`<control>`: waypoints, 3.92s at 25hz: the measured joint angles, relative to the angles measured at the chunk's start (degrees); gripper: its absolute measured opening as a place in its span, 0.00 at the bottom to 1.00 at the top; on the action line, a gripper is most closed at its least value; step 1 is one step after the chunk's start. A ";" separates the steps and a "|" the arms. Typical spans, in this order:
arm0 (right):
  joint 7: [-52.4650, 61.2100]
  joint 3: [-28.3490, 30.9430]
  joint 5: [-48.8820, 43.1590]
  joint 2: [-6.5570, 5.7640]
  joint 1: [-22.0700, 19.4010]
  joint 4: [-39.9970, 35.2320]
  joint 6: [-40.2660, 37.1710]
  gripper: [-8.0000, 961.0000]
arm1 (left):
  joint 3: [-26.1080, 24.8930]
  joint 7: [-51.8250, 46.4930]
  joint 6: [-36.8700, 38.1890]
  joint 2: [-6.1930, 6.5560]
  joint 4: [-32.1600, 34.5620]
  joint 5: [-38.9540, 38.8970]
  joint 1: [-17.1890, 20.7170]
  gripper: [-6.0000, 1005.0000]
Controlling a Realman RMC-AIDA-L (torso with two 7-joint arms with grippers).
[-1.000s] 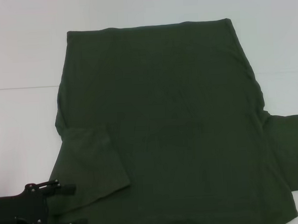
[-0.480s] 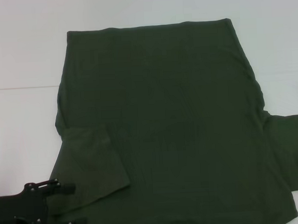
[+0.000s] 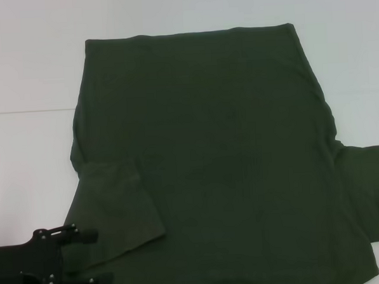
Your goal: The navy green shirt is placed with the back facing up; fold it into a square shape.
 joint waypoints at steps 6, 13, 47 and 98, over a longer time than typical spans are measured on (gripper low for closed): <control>-0.55 -0.39 0.05 -0.32 0.18 2.09 0.41 0.79 | 0.14 0.00 -0.07 -0.08 0.00 0.00 -0.12 0.93; -1.48 0.07 0.13 -0.31 -0.03 2.67 0.85 0.79 | -0.07 0.00 -0.20 -0.09 0.00 -0.01 -0.13 0.93; -4.36 -0.74 4.34 -0.37 0.65 5.17 0.62 0.79 | -0.11 -0.28 -0.29 -0.18 0.00 0.00 -0.38 0.93; -5.35 -2.88 4.19 -0.53 1.36 5.73 1.18 0.36 | -0.18 -0.44 -0.78 -0.18 0.00 0.00 -1.14 0.93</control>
